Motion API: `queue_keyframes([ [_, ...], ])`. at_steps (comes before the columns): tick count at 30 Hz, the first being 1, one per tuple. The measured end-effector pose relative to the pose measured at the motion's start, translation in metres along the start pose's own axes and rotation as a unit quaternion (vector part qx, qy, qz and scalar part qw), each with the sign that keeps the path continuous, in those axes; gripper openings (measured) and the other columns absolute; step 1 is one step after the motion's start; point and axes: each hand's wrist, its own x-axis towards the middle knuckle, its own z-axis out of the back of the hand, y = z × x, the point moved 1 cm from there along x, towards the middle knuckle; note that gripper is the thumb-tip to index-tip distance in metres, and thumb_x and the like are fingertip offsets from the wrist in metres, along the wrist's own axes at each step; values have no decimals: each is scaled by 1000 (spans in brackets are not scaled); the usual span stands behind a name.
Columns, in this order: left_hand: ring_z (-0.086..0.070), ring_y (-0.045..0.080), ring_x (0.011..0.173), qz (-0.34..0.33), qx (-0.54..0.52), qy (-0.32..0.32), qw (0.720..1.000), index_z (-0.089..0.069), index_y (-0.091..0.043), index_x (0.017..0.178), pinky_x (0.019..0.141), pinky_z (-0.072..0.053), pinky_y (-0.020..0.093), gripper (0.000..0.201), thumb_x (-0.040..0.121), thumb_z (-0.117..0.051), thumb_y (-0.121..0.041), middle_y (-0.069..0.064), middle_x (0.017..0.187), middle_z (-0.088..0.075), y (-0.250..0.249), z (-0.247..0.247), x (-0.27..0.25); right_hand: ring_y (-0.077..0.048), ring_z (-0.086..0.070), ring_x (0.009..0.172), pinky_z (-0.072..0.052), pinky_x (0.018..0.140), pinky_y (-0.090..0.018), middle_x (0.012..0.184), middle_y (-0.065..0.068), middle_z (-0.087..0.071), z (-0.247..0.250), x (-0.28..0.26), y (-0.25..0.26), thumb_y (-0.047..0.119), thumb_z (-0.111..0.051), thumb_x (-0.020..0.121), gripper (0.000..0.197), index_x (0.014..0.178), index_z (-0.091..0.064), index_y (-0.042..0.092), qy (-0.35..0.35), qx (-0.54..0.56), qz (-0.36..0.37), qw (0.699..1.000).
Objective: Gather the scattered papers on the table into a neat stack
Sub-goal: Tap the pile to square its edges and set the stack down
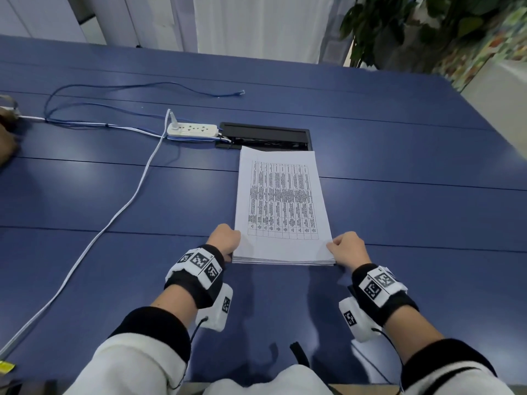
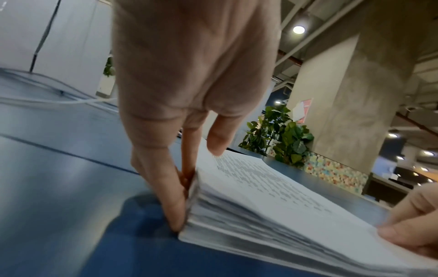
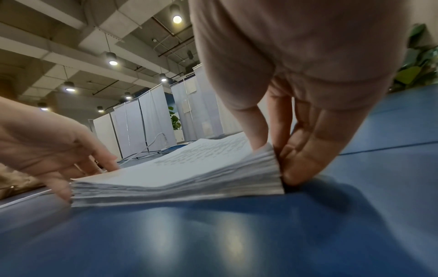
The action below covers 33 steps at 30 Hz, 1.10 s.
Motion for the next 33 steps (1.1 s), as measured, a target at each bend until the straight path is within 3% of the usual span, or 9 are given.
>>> queue_keyframes([
  [5, -37, 23, 54, -6, -20, -9, 1000, -33, -9, 58, 54, -40, 28, 29, 85, -43, -4, 10, 59, -38, 1, 1, -2, -14, -24, 50, -28, 46, -25, 48, -3, -26, 0, -4, 2, 6, -54, 82, 46, 44, -28, 13, -8, 4, -1, 1000],
  [10, -44, 25, 68, 0, -31, -7, 999, -37, -10, 59, 67, -43, 32, 30, 88, -44, -5, 10, 66, -41, 5, -2, -4, -20, -42, 58, -38, 61, -25, 56, -9, -45, -3, -9, -12, 10, -61, 80, 25, 56, -54, 8, 11, 44, -24, 999],
  [15, -41, 21, 54, -20, 8, -12, 1000, -34, -9, 55, 53, -42, 27, 32, 83, -43, 4, 11, 58, -39, 7, -2, 0, -15, -48, 57, -40, 68, -21, 33, 11, -46, -6, -15, -14, 6, -69, 77, 28, 50, -61, 13, -23, 63, -30, 997],
  [17, -49, 24, 67, -30, 40, -29, 998, -36, -12, 58, 63, -48, 30, 33, 87, -43, 1, 13, 73, -48, 6, -2, 1, -17, -50, 61, -41, 70, -21, 27, 14, -44, -7, -15, -14, 5, -70, 75, 32, 49, -59, 20, -28, 60, -32, 997],
  [21, -58, 34, 80, -65, 83, -42, 993, -44, -10, 60, 75, -52, 36, 29, 87, -44, 1, 28, 93, -60, 6, -3, -1, -13, -54, 61, -42, 70, -22, 29, 13, -46, -6, -15, -12, 5, -71, 75, 8, 67, -72, 7, -33, 66, -30, 997],
  [23, -57, 42, 76, -69, 91, -31, 993, -52, 0, 67, 68, -46, 33, 18, 81, -43, 5, 27, 79, -60, 9, -4, 1, -4, -53, 51, -43, 71, -21, 37, 12, -50, -5, -15, -14, 8, -71, 75, 10, 66, -71, 12, -30, 70, -29, 997],
  [25, -42, 30, 62, -73, 108, -27, 991, -48, -2, 68, 63, -39, 30, 15, 78, -40, 6, 11, 60, -43, 13, -4, 0, -4, -51, 52, -43, 69, -20, 52, 6, -58, -2, -17, -14, 11, -71, 76, 2, 77, -71, 12, -15, 77, -19, 997],
  [28, -33, 22, 56, -76, 95, -29, 992, -39, -7, 63, 55, -35, 26, 18, 76, -46, 3, 4, 59, -36, 16, -5, 2, -5, -57, 63, -42, 60, -13, 74, 2, -66, 6, -21, -16, 16, -77, 72, 26, 96, -68, 16, 29, 86, 23, 996],
  [33, -32, 20, 53, -70, 88, -18, 994, -38, -8, 61, 50, -32, 23, 24, 73, -57, -1, 3, 59, -37, 16, -7, 6, -2, -54, 61, -40, 56, -4, 69, 10, -60, 14, -26, -13, 9, -79, 68, 37, 103, -69, 15, 56, 2, 86, 995],
])
